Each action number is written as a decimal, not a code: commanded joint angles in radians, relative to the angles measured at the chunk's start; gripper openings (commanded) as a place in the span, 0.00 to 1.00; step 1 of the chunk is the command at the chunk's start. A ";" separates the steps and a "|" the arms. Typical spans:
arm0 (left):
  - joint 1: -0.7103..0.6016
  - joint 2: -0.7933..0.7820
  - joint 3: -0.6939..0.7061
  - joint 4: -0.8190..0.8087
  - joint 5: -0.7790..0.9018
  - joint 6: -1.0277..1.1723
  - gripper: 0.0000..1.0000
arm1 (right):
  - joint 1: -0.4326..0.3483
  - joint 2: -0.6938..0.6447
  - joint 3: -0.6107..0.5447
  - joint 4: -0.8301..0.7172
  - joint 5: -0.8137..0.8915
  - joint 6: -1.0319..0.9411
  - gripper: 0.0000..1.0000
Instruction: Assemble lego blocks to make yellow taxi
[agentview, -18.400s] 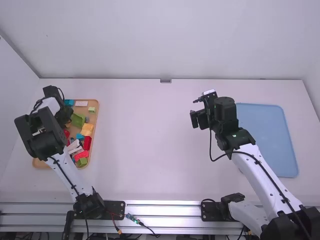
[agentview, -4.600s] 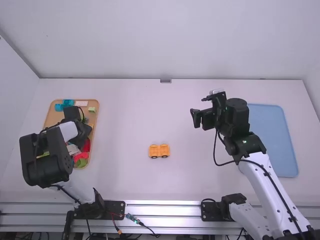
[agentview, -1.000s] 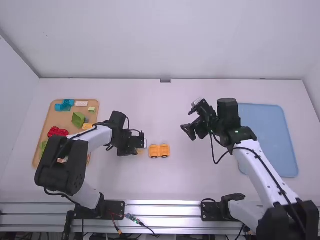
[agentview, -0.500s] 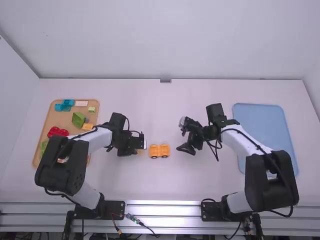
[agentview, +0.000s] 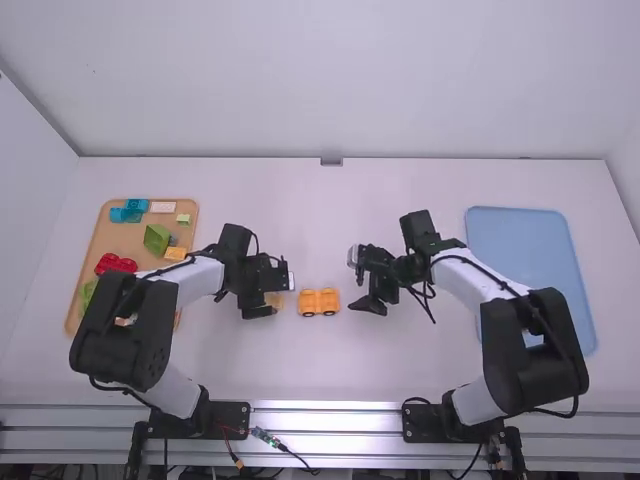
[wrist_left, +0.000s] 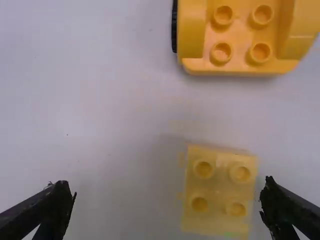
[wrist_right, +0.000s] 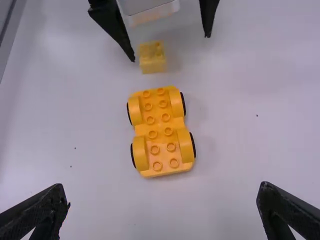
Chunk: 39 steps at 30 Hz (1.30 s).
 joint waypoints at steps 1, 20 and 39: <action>0.003 0.005 -0.006 -0.006 0.011 -0.073 0.99 | 0.002 0.010 0.026 0.012 -0.005 -0.009 1.00; 0.216 0.002 -0.043 -0.103 0.599 0.320 0.99 | 0.045 0.135 -0.178 0.451 -0.194 0.018 0.99; 0.254 0.029 -0.240 0.294 0.676 0.187 0.99 | 0.171 0.405 -0.203 0.940 -0.085 0.350 1.00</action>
